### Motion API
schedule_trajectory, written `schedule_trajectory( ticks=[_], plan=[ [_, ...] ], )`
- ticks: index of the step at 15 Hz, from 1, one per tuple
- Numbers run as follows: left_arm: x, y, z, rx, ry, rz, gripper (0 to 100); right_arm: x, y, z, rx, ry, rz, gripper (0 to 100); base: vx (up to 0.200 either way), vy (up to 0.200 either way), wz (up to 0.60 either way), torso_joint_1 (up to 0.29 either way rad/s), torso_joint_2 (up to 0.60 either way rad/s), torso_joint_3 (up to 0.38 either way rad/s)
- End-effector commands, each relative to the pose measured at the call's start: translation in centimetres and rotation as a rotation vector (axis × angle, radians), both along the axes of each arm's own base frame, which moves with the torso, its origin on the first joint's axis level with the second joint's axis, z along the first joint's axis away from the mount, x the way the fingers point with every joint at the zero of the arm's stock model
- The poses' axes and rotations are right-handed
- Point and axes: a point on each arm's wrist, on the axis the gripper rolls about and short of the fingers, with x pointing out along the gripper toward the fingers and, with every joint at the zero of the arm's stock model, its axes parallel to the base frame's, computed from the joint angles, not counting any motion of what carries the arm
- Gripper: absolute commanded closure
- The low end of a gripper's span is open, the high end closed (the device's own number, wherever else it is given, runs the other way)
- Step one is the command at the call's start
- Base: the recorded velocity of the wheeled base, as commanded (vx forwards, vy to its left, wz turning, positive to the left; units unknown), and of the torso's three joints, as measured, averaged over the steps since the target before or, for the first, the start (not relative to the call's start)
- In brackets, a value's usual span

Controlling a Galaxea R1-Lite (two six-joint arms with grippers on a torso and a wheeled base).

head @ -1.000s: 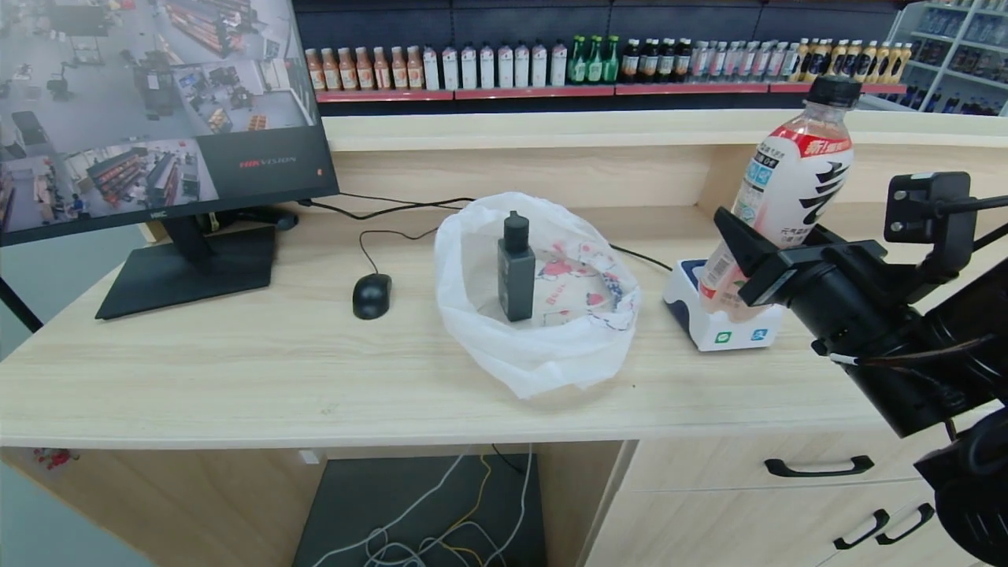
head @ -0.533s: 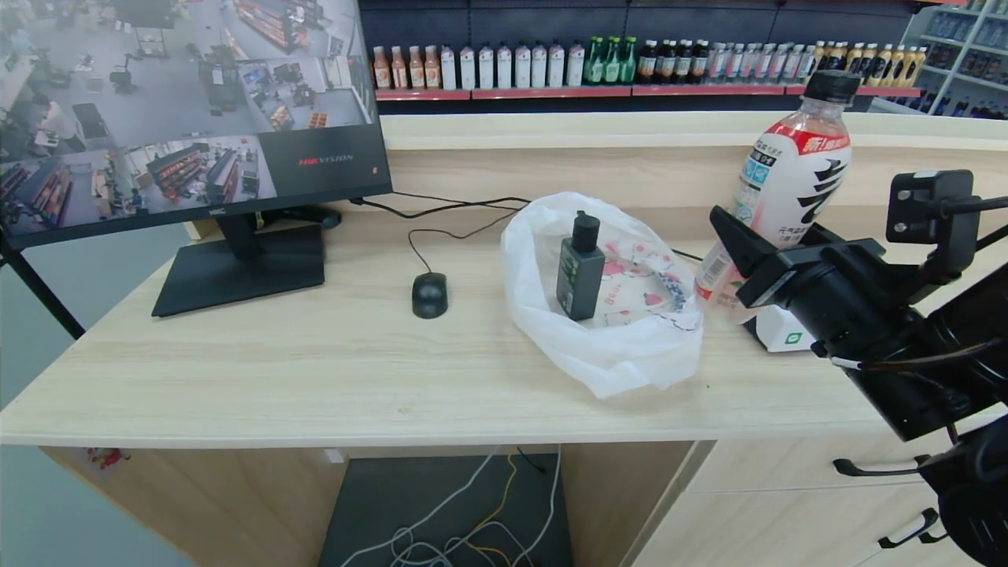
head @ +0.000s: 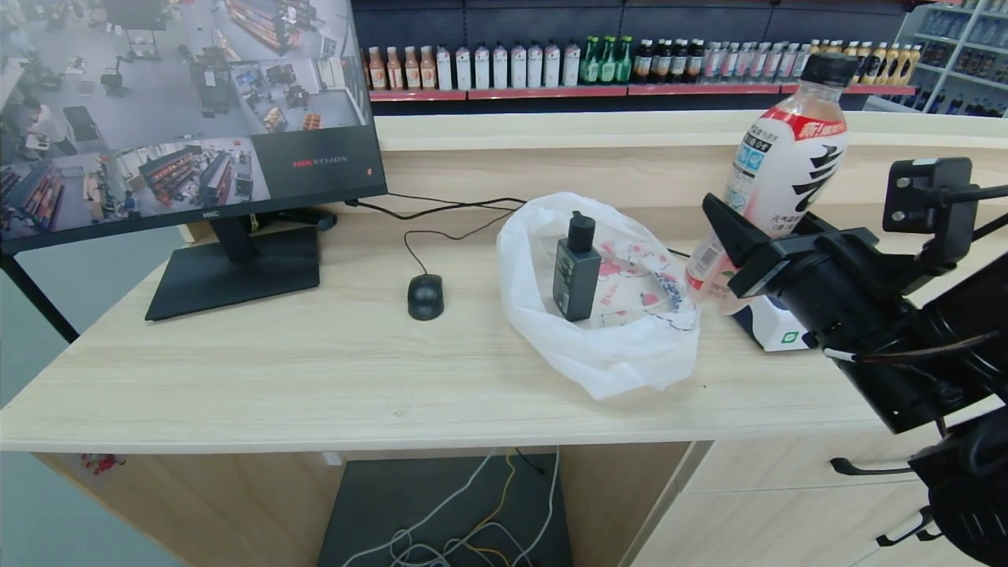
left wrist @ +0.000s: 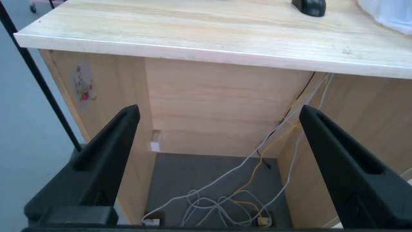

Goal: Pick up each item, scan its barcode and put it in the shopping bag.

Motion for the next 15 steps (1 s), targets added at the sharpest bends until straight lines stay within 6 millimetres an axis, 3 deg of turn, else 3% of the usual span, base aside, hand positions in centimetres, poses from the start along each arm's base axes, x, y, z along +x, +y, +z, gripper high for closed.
schedule_trajectory(
  ticks=[1, 5, 8, 12, 15],
  plan=[
    [0.0, 0.0, 0.0, -0.001, 0.000, 0.001, 0, 1.6, 1.0, -0.3, -0.002, -0.001, 0.007, 100, 0.000, 0.000, 0.00, 0.000, 0.00, 0.000],
    [0.0, 0.0, 0.0, -0.001, 0.000, 0.001, 0, 5.0, 2.6, -0.7, 0.015, -0.019, 0.012, 100, 0.000, 0.000, 0.00, 0.000, 0.00, 0.000],
    [0.0, 0.0, 0.0, 0.001, 0.000, 0.001, 0, 7.3, 3.7, -2.1, 0.009, -0.005, 0.018, 100, 0.000, 0.000, 0.00, 0.000, 0.00, 0.000],
    [0.0, 0.0, 0.0, -0.001, 0.000, 0.001, 0, 9.8, 4.4, -4.2, -0.008, 0.023, 0.004, 100, 0.000, 0.000, 0.00, 0.000, 0.00, 0.000],
    [0.0, 0.0, 0.0, -0.001, 0.000, 0.001, 0, 11.6, 3.5, -5.1, -0.024, 0.020, -0.042, 100, 0.000, 0.000, 0.00, 0.000, 0.00, 0.000]
  ],
)
